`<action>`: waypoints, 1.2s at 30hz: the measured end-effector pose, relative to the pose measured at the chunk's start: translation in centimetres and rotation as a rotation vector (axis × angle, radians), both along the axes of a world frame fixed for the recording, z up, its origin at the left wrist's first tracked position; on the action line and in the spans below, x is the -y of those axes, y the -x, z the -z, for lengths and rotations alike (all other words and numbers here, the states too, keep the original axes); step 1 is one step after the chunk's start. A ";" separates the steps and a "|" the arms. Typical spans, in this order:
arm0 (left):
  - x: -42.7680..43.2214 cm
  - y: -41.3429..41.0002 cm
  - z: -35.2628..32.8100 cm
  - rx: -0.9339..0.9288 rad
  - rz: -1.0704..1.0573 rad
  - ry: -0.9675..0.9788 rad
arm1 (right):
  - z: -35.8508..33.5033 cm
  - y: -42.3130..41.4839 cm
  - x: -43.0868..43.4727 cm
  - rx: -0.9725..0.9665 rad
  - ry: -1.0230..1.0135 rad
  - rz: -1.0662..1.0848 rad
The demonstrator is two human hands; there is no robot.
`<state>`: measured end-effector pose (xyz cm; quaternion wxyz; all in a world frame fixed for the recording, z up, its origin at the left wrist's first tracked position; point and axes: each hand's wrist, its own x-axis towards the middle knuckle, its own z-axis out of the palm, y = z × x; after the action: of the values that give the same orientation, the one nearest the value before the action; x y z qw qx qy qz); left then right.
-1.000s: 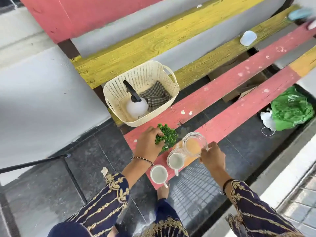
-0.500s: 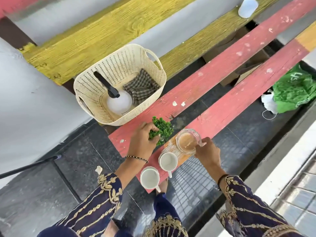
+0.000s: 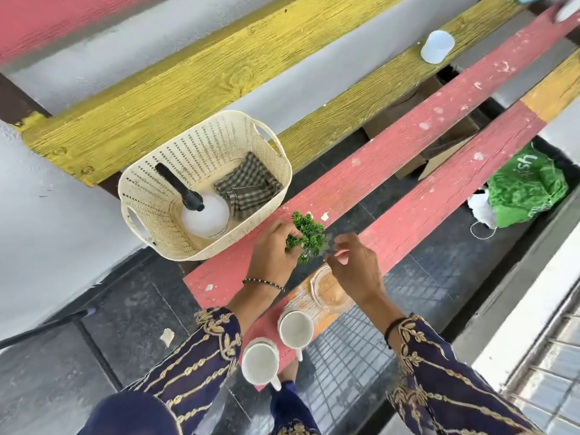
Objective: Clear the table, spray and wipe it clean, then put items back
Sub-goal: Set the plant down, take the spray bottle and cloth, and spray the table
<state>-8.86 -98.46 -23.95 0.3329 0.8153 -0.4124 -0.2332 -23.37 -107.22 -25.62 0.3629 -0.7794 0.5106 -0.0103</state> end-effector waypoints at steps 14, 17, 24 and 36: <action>5.1 -2.1 1.2 -0.001 0.055 -0.029 | 1.0 -3.4 3.3 0.142 -0.120 0.135; 5.1 -2.0 0.3 0.027 0.096 -0.063 | 0.7 -3.1 3.1 0.136 -0.070 0.126; 3.3 -1.8 -2.8 0.194 0.061 -0.068 | -1.3 -4.0 1.7 0.096 0.181 0.101; -6.2 -7.6 -5.8 0.105 -0.414 0.170 | -6.1 -15.9 -1.8 0.442 0.095 -0.380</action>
<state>-1.24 -92.25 -18.11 0.4190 0.8627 -0.2713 -0.0815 -7.45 -105.43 -19.56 0.4240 -0.8560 0.2631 -0.1355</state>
